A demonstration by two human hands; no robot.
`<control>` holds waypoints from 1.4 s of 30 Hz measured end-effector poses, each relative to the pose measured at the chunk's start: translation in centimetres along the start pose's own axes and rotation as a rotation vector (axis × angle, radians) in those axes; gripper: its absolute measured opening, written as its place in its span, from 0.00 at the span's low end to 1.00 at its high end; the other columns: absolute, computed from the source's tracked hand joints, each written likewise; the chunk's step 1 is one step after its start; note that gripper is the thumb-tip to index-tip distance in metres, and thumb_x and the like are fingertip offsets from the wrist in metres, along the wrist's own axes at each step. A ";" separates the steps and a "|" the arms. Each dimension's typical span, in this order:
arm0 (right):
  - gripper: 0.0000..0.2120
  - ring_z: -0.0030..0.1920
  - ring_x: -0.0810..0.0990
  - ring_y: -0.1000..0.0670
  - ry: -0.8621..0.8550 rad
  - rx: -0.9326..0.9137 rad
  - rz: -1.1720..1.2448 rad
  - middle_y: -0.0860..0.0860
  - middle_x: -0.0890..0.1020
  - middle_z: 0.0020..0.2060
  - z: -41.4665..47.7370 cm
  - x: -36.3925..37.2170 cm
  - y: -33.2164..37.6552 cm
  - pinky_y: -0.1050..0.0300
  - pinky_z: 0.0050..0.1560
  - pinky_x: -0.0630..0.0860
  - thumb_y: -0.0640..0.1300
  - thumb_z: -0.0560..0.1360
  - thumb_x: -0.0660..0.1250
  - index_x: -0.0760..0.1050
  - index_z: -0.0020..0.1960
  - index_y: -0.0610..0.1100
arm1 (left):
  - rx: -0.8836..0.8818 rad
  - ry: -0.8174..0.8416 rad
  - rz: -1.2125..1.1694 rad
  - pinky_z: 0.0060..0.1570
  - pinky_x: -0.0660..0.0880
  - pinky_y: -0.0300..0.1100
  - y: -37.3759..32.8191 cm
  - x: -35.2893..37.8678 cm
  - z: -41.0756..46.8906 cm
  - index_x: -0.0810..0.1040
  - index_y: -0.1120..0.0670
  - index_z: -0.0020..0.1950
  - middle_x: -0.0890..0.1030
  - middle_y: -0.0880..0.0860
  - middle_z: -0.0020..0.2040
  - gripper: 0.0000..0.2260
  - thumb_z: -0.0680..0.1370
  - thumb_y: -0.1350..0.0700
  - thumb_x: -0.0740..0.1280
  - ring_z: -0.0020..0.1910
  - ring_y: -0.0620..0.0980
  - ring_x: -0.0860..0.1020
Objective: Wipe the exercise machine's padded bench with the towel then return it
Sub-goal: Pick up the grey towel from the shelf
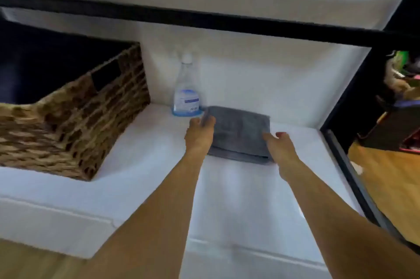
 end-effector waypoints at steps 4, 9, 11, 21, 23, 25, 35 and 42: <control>0.35 0.66 0.71 0.39 -0.032 0.023 0.004 0.42 0.71 0.68 4.3 1.3 -0.5 0.49 0.56 0.69 0.58 0.77 0.64 0.59 0.74 0.37 | -0.020 -0.034 0.181 0.58 0.69 0.47 0.9 0.9 2.8 0.65 0.59 0.72 0.73 0.59 0.69 0.29 0.79 0.42 0.62 0.65 0.60 0.72; 0.28 0.58 0.75 0.39 0.045 0.072 0.062 0.40 0.76 0.60 4.7 2.5 0.6 0.51 0.48 0.71 0.48 0.76 0.69 0.66 0.70 0.34 | -0.096 0.093 0.046 0.61 0.73 0.47 0.7 1.0 3.8 0.71 0.57 0.68 0.77 0.57 0.64 0.25 0.73 0.51 0.70 0.61 0.57 0.75; 0.22 0.50 0.77 0.42 0.081 0.082 0.130 0.42 0.78 0.54 3.4 2.4 0.4 0.54 0.42 0.72 0.45 0.76 0.68 0.71 0.65 0.35 | -0.130 0.132 -0.003 0.58 0.75 0.48 0.6 0.4 2.7 0.74 0.56 0.65 0.79 0.57 0.60 0.22 0.71 0.53 0.68 0.57 0.56 0.76; 0.11 0.48 0.76 0.46 -0.012 -0.054 0.188 0.44 0.77 0.50 -9.4 -0.7 1.7 0.51 0.49 0.75 0.45 0.79 0.58 0.70 0.58 0.40 | -0.013 0.072 -0.038 0.56 0.74 0.48 -0.7 -5.3 -9.1 0.72 0.55 0.59 0.77 0.54 0.55 0.17 0.75 0.48 0.68 0.54 0.54 0.76; 0.12 0.46 0.76 0.45 -0.030 -0.055 0.239 0.44 0.77 0.48 -13.1 -1.8 2.5 0.49 0.49 0.75 0.44 0.78 0.59 0.71 0.56 0.38 | 0.030 0.042 -0.055 0.59 0.75 0.51 -2.0 -7.4 -12.0 0.73 0.54 0.58 0.79 0.54 0.55 0.19 0.74 0.45 0.70 0.55 0.54 0.77; 0.08 0.42 0.73 0.45 -0.055 -0.060 0.294 0.44 0.75 0.44 -17.1 -3.3 3.9 0.50 0.43 0.72 0.43 0.76 0.59 0.70 0.52 0.39 | 0.065 0.029 -0.068 0.58 0.76 0.53 -3.9 -9.5 -14.9 0.75 0.53 0.54 0.81 0.54 0.51 0.19 0.71 0.42 0.71 0.52 0.54 0.79; 0.13 0.47 0.80 0.50 -0.130 -0.190 0.500 0.51 0.79 0.47 -39.4 -14.1 14.6 0.56 0.42 0.76 0.48 0.76 0.70 0.73 0.55 0.42 | 0.257 0.064 -0.128 0.42 0.73 0.43 -18.6 -19.5 -34.0 0.74 0.55 0.48 0.78 0.52 0.43 0.12 0.75 0.49 0.70 0.43 0.49 0.76; 0.14 0.49 0.80 0.51 -0.166 -0.283 0.537 0.51 0.80 0.50 -56.7 -25.0 18.0 0.56 0.41 0.76 0.50 0.76 0.69 0.72 0.59 0.46 | 0.290 0.177 -0.168 0.48 0.73 0.43 -26.0 -24.6 -51.5 0.71 0.53 0.60 0.77 0.48 0.50 0.16 0.76 0.48 0.68 0.48 0.44 0.76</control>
Point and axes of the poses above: each hand's wrist, its own z-axis towards the middle knuckle, its own x-axis out of the palm, y = z × x, the point moved 5 cm from there along z, towards the middle knuckle
